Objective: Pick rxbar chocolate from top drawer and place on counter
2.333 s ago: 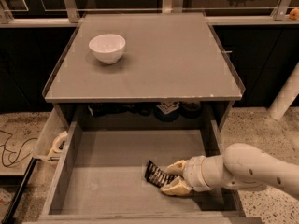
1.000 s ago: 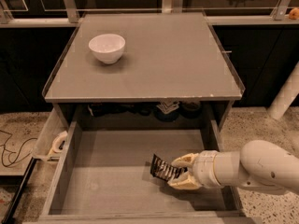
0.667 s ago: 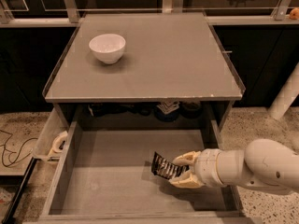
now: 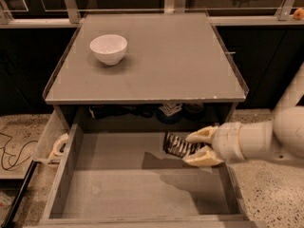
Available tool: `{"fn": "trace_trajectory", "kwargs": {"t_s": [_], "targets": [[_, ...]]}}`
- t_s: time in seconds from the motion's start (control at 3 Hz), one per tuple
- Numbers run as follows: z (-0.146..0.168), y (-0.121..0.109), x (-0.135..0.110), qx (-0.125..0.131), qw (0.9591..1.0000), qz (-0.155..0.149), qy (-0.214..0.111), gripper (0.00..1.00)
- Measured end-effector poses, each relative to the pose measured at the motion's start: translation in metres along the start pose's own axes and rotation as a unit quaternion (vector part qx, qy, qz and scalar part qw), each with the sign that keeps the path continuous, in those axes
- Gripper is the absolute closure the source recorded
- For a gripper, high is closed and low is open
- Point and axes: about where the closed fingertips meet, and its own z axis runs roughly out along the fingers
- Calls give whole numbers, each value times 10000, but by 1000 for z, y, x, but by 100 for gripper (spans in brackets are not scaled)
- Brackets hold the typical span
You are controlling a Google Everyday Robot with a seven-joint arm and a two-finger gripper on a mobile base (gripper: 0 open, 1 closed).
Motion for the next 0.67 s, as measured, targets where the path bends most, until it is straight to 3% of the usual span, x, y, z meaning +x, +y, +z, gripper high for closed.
{"fn": "trace_trajectory", "kwargs": {"t_s": [0.33,0.67], "targets": [[-60,-45,-32,271,9995,-157,20,100],[-95,-63,-47,419,9984,-372,17,100]]}}
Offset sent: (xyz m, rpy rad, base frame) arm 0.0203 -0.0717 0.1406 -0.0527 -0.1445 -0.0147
